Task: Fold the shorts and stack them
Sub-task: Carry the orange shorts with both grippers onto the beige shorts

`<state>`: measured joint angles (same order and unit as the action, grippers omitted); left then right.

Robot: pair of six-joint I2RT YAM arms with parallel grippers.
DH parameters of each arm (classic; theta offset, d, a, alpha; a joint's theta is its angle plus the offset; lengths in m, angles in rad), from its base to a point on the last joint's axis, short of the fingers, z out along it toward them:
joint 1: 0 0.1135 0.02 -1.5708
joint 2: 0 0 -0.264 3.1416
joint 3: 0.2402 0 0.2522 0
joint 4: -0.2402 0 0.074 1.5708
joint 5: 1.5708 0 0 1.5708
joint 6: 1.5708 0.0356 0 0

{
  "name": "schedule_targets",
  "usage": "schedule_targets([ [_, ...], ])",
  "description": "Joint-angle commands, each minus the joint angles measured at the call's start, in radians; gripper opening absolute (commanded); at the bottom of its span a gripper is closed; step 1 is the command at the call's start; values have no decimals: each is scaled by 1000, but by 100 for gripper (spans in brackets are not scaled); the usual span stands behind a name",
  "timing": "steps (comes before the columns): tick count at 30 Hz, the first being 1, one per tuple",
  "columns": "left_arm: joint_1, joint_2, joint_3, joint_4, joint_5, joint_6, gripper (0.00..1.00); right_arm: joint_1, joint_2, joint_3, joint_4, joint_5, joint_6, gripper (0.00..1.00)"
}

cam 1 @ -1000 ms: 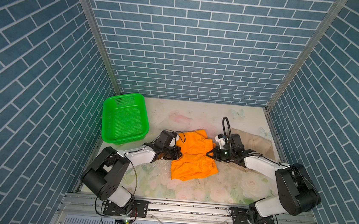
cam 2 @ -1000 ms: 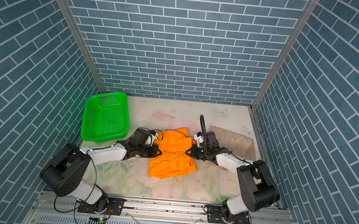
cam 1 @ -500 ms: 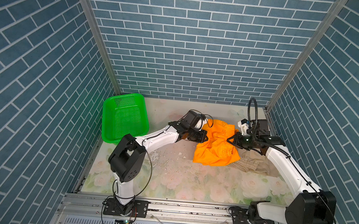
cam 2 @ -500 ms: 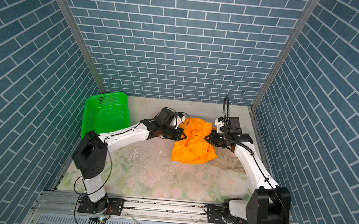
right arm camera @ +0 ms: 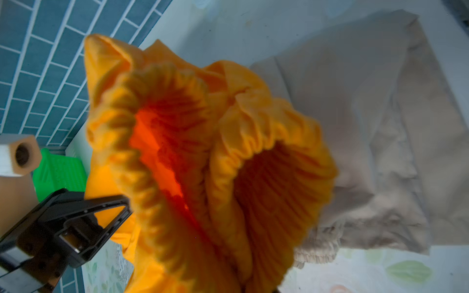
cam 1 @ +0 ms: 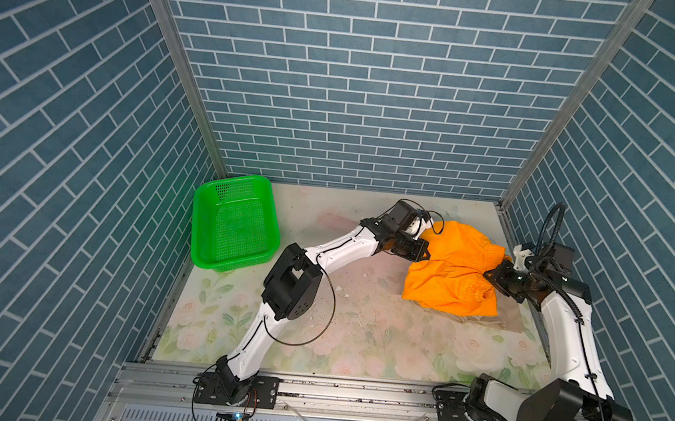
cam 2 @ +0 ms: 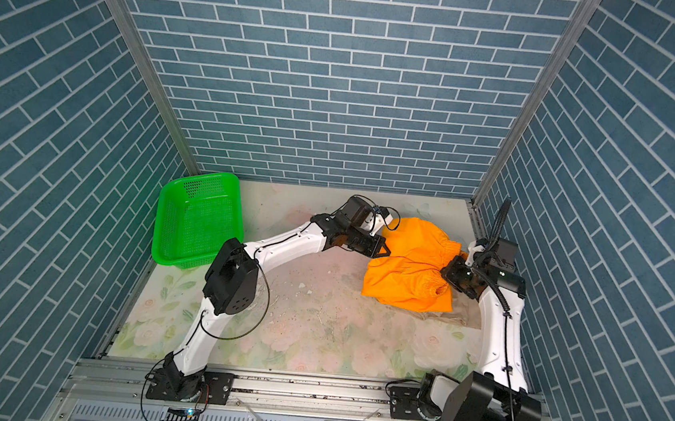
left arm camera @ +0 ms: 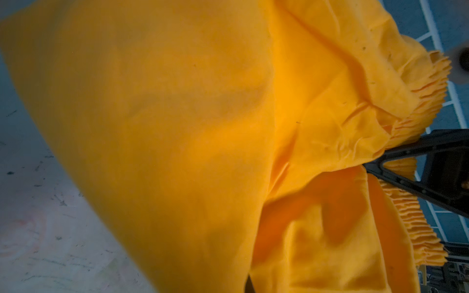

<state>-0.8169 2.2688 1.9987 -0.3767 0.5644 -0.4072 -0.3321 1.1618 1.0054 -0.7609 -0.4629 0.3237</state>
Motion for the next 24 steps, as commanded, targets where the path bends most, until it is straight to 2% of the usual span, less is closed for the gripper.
schedule_targets([
  [1,-13,45,61,-15,8,35,0,-60,10,-26,49,2,-6,0],
  [8,-25,147,193,-78,28,61,0,-126,61,-37,95,5,-4,0],
  [15,-24,212,188,-75,18,69,0,-180,205,-61,188,60,6,0],
  [16,-24,221,188,-80,12,73,3,-179,224,-68,205,66,10,2],
  [17,-23,227,189,-81,8,76,9,-180,239,-77,218,70,12,12],
  [18,-21,231,183,-76,6,80,22,-180,255,-83,225,80,12,22],
  [20,-15,227,148,-16,26,84,60,-180,271,-97,246,96,21,41],
  [21,-9,225,139,5,30,78,76,-180,276,-100,256,96,29,49],
  [22,-4,225,142,15,35,69,97,-180,279,-93,256,94,41,55],
  [24,10,219,160,16,54,54,100,-180,258,-75,255,82,58,62],
])
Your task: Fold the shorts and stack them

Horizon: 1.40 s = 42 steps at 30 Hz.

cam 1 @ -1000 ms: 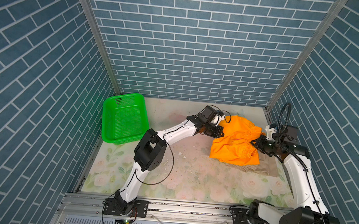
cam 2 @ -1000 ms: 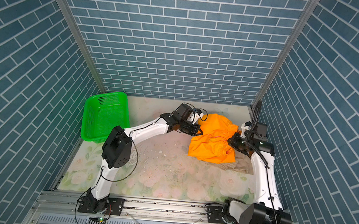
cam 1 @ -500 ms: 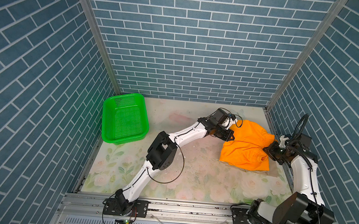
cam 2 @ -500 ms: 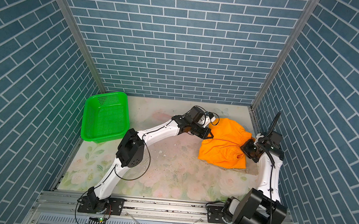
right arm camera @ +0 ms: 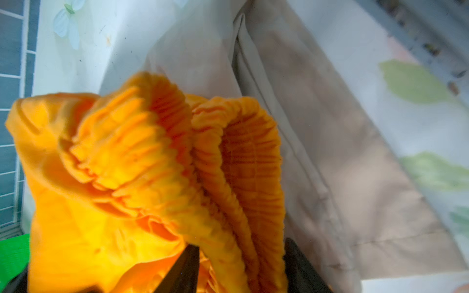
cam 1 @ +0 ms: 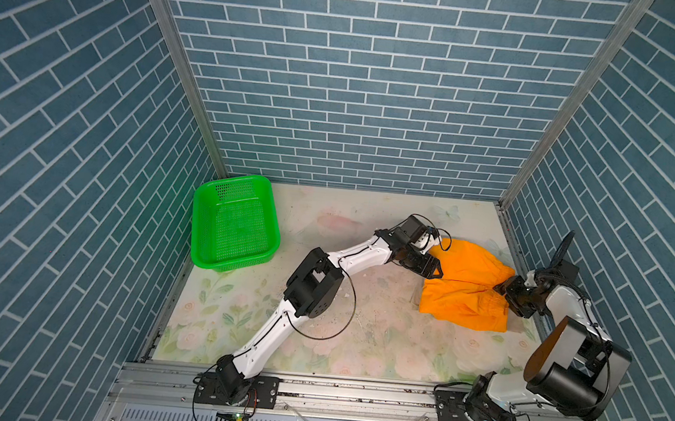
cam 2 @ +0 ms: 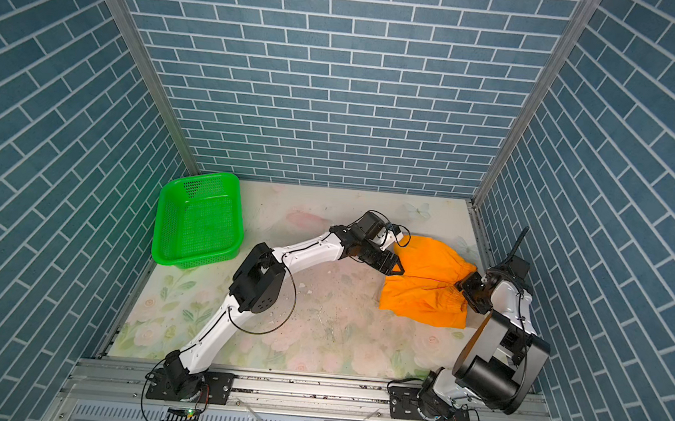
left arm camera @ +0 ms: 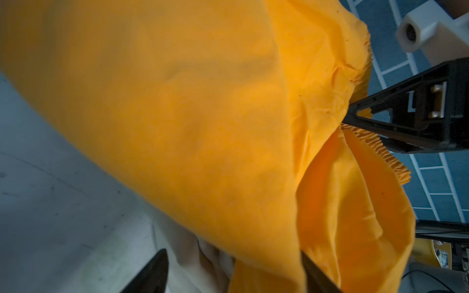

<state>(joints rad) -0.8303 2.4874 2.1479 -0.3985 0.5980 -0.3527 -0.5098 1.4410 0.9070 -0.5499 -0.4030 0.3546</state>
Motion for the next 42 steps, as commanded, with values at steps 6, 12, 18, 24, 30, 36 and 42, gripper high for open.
schedule_targets([
  [6,79,-139,-15,-25,-59,16,100,13,-158,163,-120,159,0,65],
  [12,164,-351,-227,-47,-133,10,100,248,-255,219,-304,335,32,68],
  [18,218,-549,-557,40,-165,-25,100,519,-256,150,-324,393,154,72],
  [24,237,-665,-774,90,-193,-41,100,567,-120,39,-206,432,182,73],
  [30,251,-708,-865,108,-188,-45,100,563,63,-28,-76,426,215,73],
  [36,264,-713,-888,128,-170,-45,100,557,208,-26,2,397,231,73],
  [42,283,-737,-929,139,-183,-55,100,540,317,110,-14,440,174,73],
])
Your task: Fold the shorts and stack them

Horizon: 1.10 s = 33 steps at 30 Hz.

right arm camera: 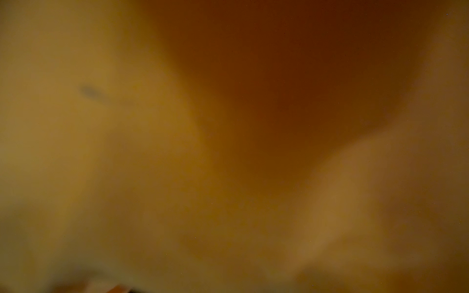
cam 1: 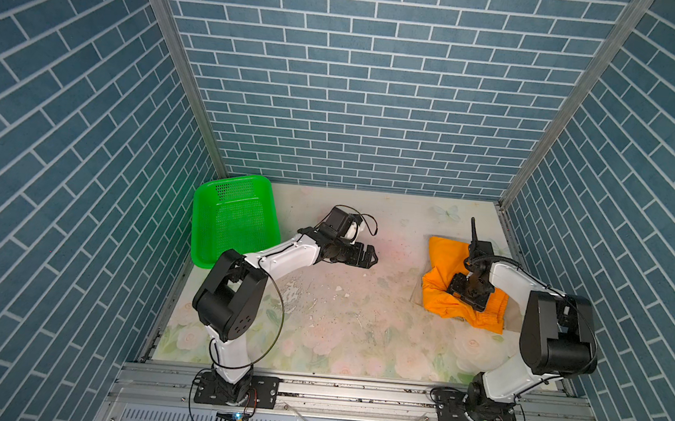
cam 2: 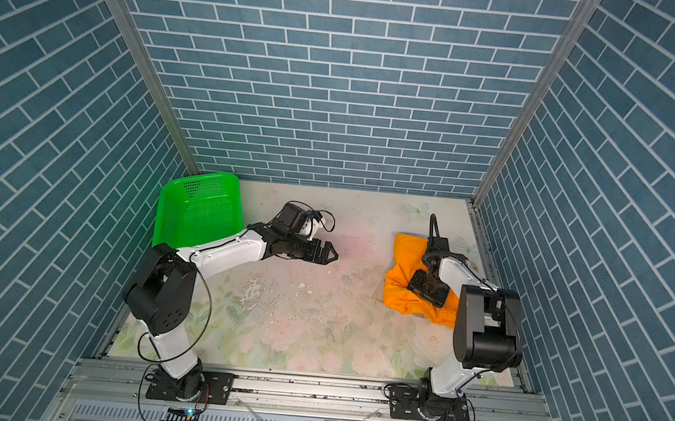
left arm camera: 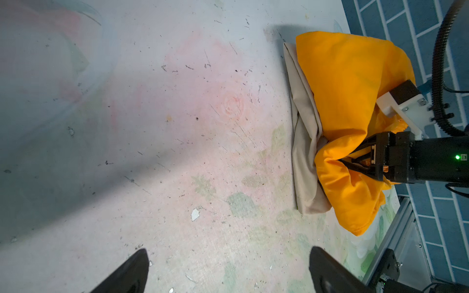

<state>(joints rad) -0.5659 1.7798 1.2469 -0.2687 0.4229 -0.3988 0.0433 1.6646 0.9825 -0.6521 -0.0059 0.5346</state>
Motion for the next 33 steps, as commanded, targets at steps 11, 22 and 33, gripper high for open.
schedule_targets([
  [11,125,-125,-149,49,-27,-45,100,-49,436,573,-64,148,-225,73],
  [22,134,-359,-232,-46,-430,44,100,-57,366,720,2,107,-319,78],
  [33,266,-732,-541,44,-1147,223,100,-62,-391,21,350,193,-317,87],
])
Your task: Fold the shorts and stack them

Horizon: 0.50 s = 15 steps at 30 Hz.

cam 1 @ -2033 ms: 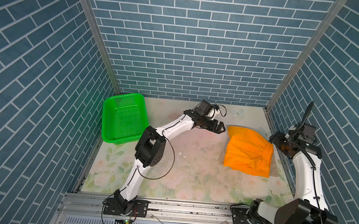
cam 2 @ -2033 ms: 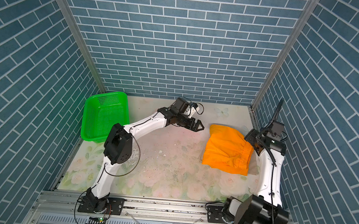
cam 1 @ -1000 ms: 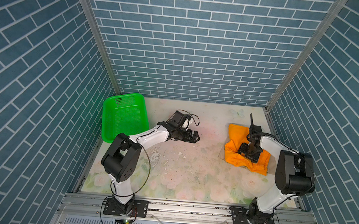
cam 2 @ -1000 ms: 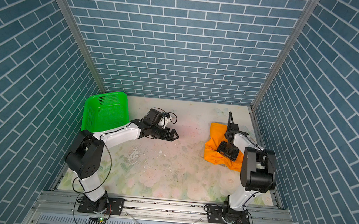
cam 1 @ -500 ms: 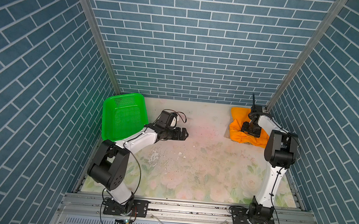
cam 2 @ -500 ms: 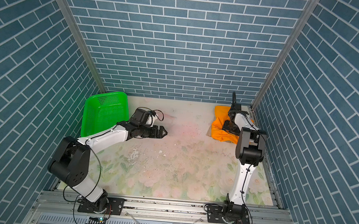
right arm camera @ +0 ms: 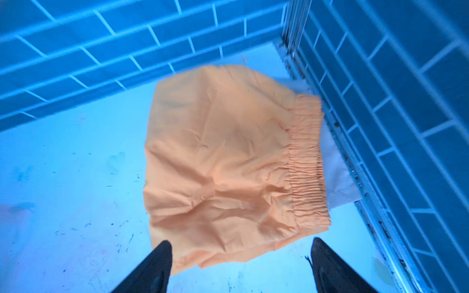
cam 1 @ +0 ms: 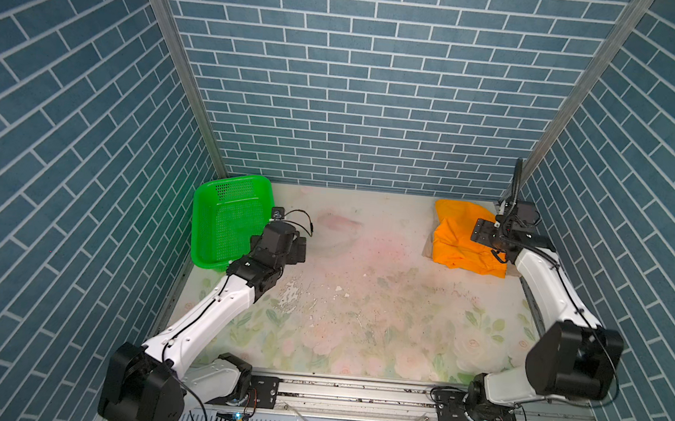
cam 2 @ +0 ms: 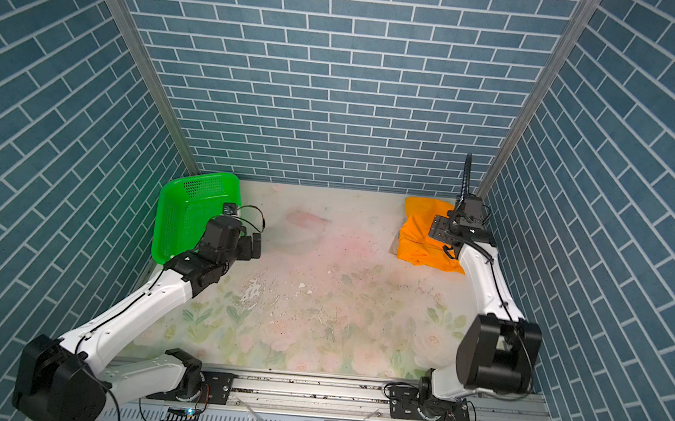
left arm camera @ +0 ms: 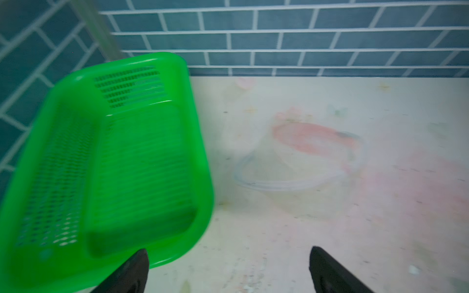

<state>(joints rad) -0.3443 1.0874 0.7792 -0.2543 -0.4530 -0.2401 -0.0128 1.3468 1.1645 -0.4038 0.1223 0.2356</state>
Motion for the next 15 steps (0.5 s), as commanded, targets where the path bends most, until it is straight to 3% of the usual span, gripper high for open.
schedule_targets([
  [1,73,-62,-135,80,-309,74,100,-6,-121,-266,173,93,-15,88],
  [6,200,-103,-428,504,-307,165,100,-9,-190,-609,498,137,-19,88],
  [10,215,-99,-546,761,-230,252,100,-9,-123,-754,820,83,-92,88],
  [15,273,26,-547,927,13,244,100,-11,-21,-865,1257,-32,-193,89],
])
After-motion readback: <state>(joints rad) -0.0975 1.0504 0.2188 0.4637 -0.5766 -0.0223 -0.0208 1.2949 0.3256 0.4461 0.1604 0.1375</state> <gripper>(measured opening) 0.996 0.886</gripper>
